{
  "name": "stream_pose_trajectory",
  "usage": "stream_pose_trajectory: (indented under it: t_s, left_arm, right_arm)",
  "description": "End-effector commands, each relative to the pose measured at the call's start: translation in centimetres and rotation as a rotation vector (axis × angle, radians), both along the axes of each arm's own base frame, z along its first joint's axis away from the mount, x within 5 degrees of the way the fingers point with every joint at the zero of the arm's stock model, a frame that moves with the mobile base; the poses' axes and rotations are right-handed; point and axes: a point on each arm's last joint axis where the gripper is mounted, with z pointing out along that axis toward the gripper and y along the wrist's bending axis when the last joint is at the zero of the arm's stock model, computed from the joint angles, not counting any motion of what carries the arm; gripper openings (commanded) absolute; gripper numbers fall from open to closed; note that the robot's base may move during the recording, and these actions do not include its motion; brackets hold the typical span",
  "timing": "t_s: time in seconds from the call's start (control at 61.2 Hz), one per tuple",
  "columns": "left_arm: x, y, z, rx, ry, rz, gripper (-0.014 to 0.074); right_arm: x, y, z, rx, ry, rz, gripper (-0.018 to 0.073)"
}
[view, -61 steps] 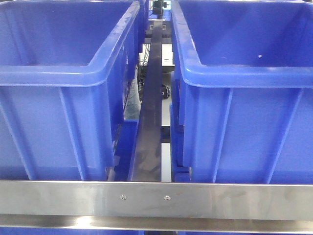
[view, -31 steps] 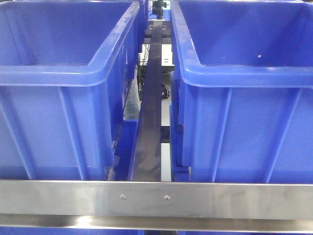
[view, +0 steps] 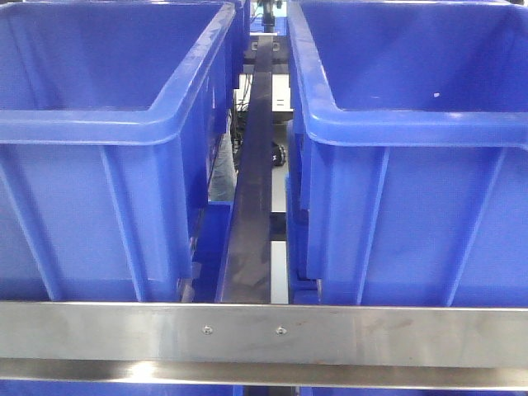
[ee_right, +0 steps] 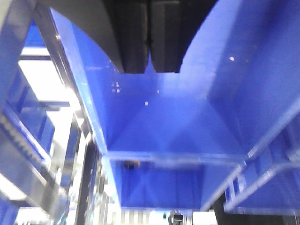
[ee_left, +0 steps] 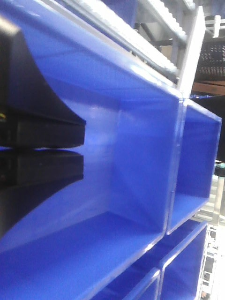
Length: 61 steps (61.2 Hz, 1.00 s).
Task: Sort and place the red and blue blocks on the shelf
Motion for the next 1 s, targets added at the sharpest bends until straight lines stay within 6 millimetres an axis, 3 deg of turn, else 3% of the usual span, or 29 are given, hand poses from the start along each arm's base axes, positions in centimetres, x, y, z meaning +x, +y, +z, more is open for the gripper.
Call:
stream_pose_trajectory:
  t_s: [0.0, 0.196, 0.36, 0.98]
  left_arm:
    - [-0.9, 0.4, 0.9, -0.032, -0.107, 0.029, 0.0122]
    - [-2.6, 0.3, 0.5, -0.031, -0.126, 0.002, 0.0122]
    - [-2.9, 0.2, 0.3, -0.027, -0.098, -0.015, 0.0122]
    - [-2.9, 0.1, 0.2, -0.026, -0.09, -0.018, 0.0122]
  right_arm:
    - [-1.2, -0.1, -0.3, 0.038, -0.096, -0.002, 0.0055]
    - [-4.3, 0.0, -3.0, 0.055, -0.122, 0.001, 0.0055]
    - [-6.0, 0.0, -3.2, 0.054, -0.151, 0.004, 0.0055]
    - [-6.1, 0.0, -3.1, 0.054, -0.157, 0.004, 0.0055]
